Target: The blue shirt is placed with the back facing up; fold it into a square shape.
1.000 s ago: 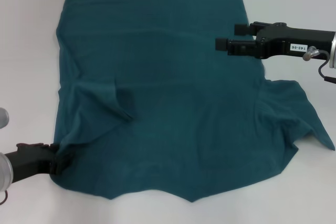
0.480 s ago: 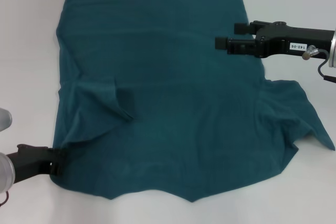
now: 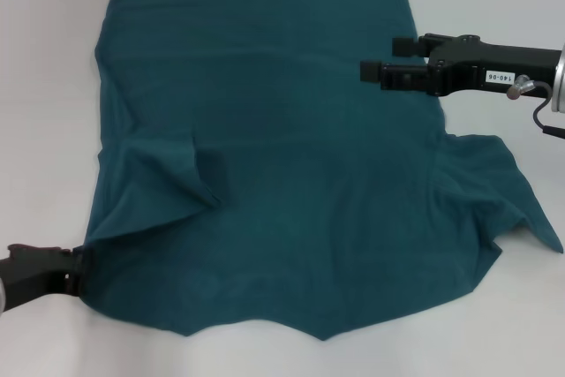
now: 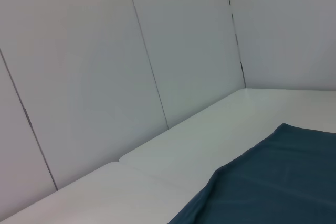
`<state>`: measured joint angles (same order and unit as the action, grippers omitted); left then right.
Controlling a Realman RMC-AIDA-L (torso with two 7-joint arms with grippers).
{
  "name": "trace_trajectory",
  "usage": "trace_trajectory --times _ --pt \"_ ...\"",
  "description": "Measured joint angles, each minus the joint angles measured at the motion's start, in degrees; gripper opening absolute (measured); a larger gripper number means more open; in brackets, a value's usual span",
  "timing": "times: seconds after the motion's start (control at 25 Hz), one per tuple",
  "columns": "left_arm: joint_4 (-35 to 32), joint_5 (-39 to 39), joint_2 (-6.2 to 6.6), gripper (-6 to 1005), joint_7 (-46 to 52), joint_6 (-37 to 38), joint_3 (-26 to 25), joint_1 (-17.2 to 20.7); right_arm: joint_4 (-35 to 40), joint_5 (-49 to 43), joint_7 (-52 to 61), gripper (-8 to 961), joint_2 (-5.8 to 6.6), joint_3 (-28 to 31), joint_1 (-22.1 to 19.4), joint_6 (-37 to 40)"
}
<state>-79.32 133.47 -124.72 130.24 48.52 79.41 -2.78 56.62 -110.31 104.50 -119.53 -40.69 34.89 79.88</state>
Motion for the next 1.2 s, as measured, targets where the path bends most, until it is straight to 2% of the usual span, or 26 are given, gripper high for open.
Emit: trace_trajectory --times 0.72,1.2 --pt "-3.7 -0.5 0.0 22 -0.3 1.0 -1.3 3.9 -0.9 0.0 -0.8 913 0.0 0.0 0.5 0.0" --pt "-2.8 -1.8 0.0 32 0.0 1.2 -2.2 4.3 -1.3 0.0 -0.9 913 0.0 0.0 0.6 -0.1"
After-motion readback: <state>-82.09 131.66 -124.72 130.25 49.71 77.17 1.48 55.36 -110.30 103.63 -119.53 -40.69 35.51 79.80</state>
